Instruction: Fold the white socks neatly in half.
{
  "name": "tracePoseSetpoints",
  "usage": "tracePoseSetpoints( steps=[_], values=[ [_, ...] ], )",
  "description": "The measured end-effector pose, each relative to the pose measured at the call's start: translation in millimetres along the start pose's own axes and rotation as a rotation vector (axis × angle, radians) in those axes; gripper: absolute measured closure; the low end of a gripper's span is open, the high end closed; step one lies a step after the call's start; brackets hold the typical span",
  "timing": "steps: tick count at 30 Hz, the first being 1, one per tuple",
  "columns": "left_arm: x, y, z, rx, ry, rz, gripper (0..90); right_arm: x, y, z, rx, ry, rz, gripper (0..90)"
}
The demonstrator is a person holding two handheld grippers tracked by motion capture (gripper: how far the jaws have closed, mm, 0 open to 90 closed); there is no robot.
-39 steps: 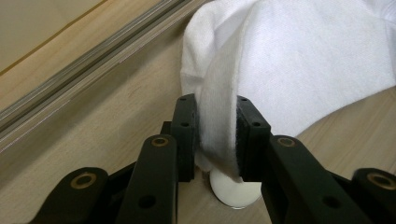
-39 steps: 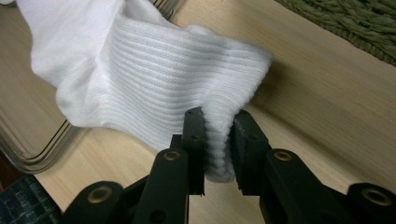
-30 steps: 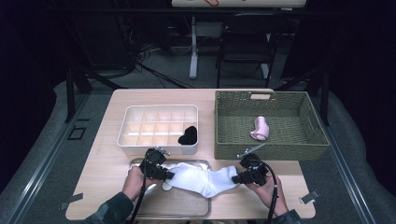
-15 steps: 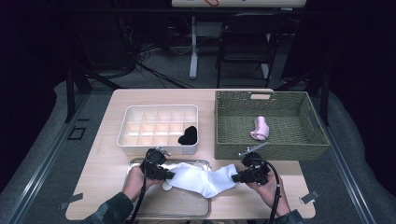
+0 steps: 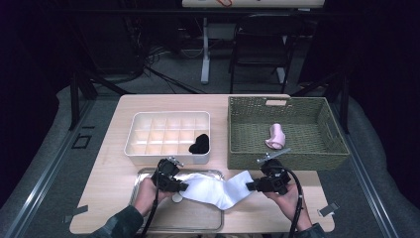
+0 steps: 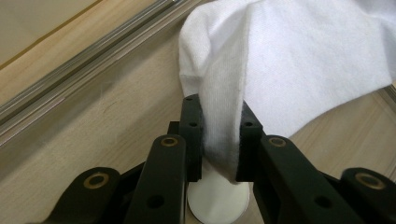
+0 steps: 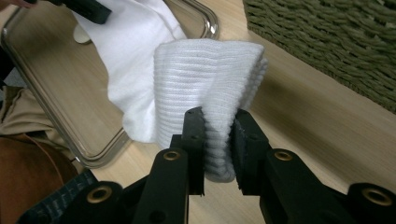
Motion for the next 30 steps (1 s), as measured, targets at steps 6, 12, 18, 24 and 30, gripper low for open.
tracePoseSetpoints(
  steps=[6, 12, 18, 24, 30],
  values=[
    [1.1, 1.3, -3.4, -0.004, -0.004, -0.007, 78.7, 6.8, -5.2, 5.7, 0.023, -0.013, -0.032, 77.4],
    [2.4, 3.3, -7.9, 0.006, -0.002, -0.011, 79.5, 12.6, -8.7, 13.1, 0.036, -0.024, -0.048, 77.7],
    [3.2, 4.3, -11.9, -0.001, 0.002, -0.010, 79.5, 21.6, -10.2, 21.1, 0.060, -0.030, -0.074, 80.0],
    [3.2, 5.2, -13.2, 0.001, 0.006, -0.002, 79.5, 22.0, 2.2, 22.0, 0.053, -0.039, -0.028, 80.7],
    [4.3, 6.1, -14.5, 0.004, 0.013, -0.003, 79.8, 26.6, 3.0, 25.2, 0.069, -0.048, -0.035, 81.9]
  ],
)
Point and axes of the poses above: each handheld gripper's, and its own axes: y roughly forward along the jaws, x roughly out of its top, z roughly to its left, the point moved 6 cm from there along y, roughly forward along the jaws, and after that the axes turned 5 degrees about -z, right-handed, at the moved point
